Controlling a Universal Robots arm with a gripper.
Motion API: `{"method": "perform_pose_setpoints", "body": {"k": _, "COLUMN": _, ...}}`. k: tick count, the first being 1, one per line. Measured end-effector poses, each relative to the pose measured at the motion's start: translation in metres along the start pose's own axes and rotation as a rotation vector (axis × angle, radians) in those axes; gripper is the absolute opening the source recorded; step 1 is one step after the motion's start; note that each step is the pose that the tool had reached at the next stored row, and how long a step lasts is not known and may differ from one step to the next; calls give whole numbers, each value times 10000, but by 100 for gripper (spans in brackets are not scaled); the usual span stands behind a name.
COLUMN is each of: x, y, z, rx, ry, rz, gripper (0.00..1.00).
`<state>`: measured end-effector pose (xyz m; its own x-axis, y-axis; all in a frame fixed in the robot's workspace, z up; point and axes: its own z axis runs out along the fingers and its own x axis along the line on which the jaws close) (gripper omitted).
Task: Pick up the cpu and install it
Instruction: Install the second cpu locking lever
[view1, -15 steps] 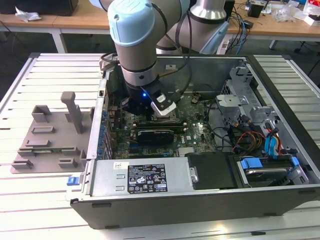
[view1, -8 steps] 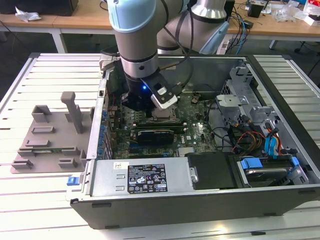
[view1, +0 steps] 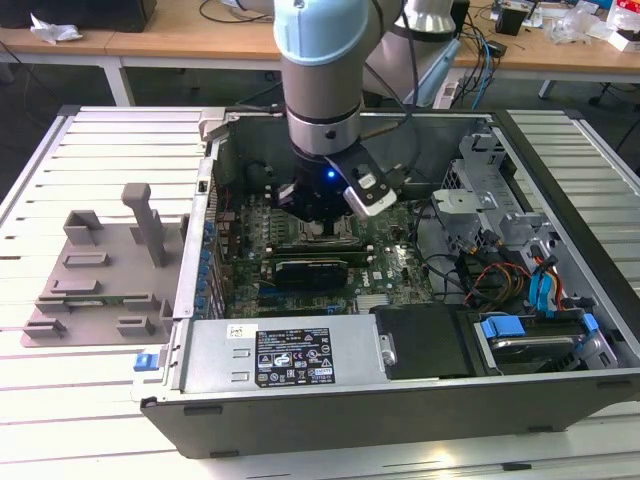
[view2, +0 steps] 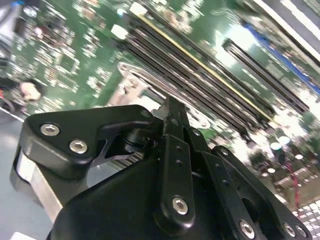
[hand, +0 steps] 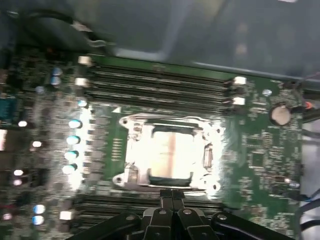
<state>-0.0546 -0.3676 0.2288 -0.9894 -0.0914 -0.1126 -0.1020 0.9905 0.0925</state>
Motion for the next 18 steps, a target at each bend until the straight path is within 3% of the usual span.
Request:
{"method": "perform_pose_setpoints", "body": {"k": 2, "x": -36, "y": 63, "z": 10, "rx": 101, "ry": 16, "rz": -9, "gripper": 11}}
{"method": "perform_pose_setpoints", "body": {"k": 3, "x": -50, "y": 124, "z": 18, "rx": 300, "ry": 70, "rz": -27, "gripper": 11}}
{"method": "perform_pose_setpoints", "body": {"k": 6, "x": -63, "y": 252, "z": 33, "rx": 619, "ry": 214, "rz": -53, "gripper": 11}}
{"method": "perform_pose_setpoints", "body": {"k": 8, "x": -70, "y": 343, "z": 42, "rx": 763, "ry": 246, "rz": -63, "gripper": 11}}
{"method": "perform_pose_setpoints", "body": {"k": 10, "x": -75, "y": 352, "z": 20, "rx": 791, "ry": 249, "rz": -68, "gripper": 11}}
{"method": "perform_pose_setpoints", "body": {"k": 12, "x": -84, "y": 360, "z": -60, "rx": 795, "ry": 249, "rz": -67, "gripper": 11}}
{"method": "perform_pose_setpoints", "body": {"k": 18, "x": -84, "y": 360, "z": -63, "rx": 797, "ry": 250, "rz": -67, "gripper": 11}}
